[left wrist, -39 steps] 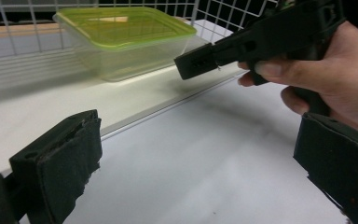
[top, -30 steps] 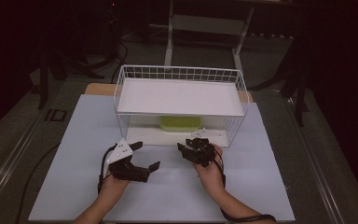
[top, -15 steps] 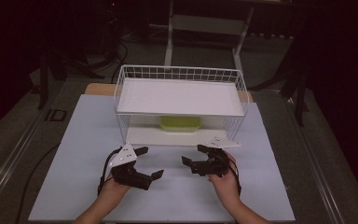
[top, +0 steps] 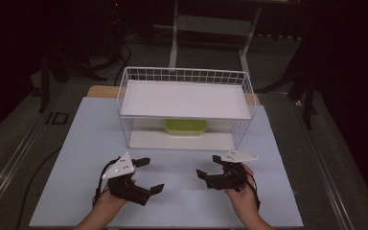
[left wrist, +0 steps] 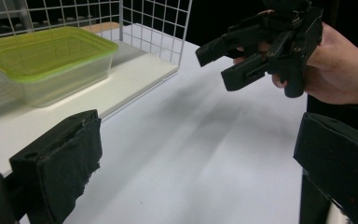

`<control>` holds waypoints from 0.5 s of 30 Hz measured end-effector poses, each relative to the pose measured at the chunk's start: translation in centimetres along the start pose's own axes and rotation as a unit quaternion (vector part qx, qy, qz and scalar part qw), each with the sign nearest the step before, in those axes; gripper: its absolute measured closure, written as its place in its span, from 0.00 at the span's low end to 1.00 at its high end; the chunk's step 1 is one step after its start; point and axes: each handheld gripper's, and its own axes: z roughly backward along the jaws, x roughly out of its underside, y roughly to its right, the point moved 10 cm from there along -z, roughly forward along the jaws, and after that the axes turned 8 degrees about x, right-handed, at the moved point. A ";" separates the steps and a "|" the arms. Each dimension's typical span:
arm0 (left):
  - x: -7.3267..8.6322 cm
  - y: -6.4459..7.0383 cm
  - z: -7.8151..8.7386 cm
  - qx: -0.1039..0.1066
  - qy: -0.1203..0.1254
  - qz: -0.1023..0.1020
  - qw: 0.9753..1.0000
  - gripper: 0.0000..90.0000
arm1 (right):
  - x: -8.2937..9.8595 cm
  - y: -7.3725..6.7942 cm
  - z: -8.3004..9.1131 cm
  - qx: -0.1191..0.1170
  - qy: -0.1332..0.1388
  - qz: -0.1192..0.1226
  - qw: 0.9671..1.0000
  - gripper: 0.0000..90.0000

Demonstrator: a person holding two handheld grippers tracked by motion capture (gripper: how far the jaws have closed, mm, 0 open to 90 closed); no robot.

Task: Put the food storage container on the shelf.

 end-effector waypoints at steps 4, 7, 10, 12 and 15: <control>0.7 0.1 1.0 -0.004 -0.001 0.008 1.000 0.02 | 0.2 0.3 1.2 0.002 0.004 0.005 1.000 0.17; 1.2 0.1 1.7 -0.007 -0.003 0.013 1.000 0.02 | 0.1 0.6 2.0 0.005 0.011 0.000 1.000 0.17; 1.5 0.1 2.2 -0.010 0.001 0.019 1.000 0.02 | 0.4 0.9 2.7 0.006 0.012 -0.005 1.000 0.17; 1.7 0.1 2.6 -0.013 0.005 0.023 1.000 0.02 | 0.6 1.0 3.0 0.006 0.012 -0.008 1.000 0.17; 2.0 0.1 3.1 -0.016 0.007 0.027 0.999 0.02 | 1.1 1.1 3.5 0.002 0.011 -0.012 1.000 0.17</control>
